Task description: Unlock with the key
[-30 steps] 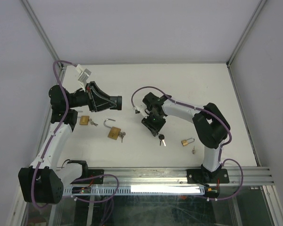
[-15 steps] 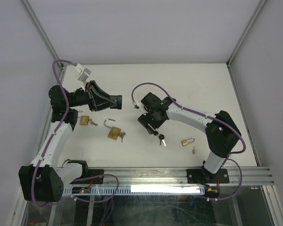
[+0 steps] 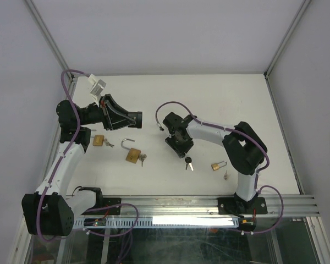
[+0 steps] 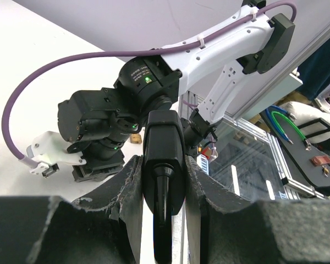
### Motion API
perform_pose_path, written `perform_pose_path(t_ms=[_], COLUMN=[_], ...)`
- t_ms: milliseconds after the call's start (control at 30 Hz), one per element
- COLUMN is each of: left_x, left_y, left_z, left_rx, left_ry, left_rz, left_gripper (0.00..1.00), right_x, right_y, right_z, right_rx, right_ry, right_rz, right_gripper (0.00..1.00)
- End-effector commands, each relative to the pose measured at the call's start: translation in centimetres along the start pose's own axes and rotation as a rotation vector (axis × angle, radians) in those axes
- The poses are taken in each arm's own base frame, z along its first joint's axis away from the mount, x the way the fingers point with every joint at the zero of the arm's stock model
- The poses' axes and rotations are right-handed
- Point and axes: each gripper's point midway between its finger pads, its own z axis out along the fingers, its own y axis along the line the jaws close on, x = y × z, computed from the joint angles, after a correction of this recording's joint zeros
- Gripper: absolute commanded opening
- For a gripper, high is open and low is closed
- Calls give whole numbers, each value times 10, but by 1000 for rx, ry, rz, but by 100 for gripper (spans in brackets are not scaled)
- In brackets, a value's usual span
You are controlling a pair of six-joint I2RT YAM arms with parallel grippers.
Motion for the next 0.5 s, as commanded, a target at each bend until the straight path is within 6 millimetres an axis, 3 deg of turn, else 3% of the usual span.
perform_pose_path(t_ms=[0,267,467], left_x=[-22,-19,-1], left_y=[-14,-12,-9], left_z=[-1,-1,-4], left_rx=[3,10,44], left_ry=[-38,-24,32], left_rz=[126,137,256], left_gripper=[0,0,0], right_x=[-6,-11,-24], right_y=[-1,5,13], right_z=[4,-11,-36], right_rx=[10,-24,-171], right_ry=[-8,-48,-147], right_rz=[8,29,113], right_gripper=[37,13,4])
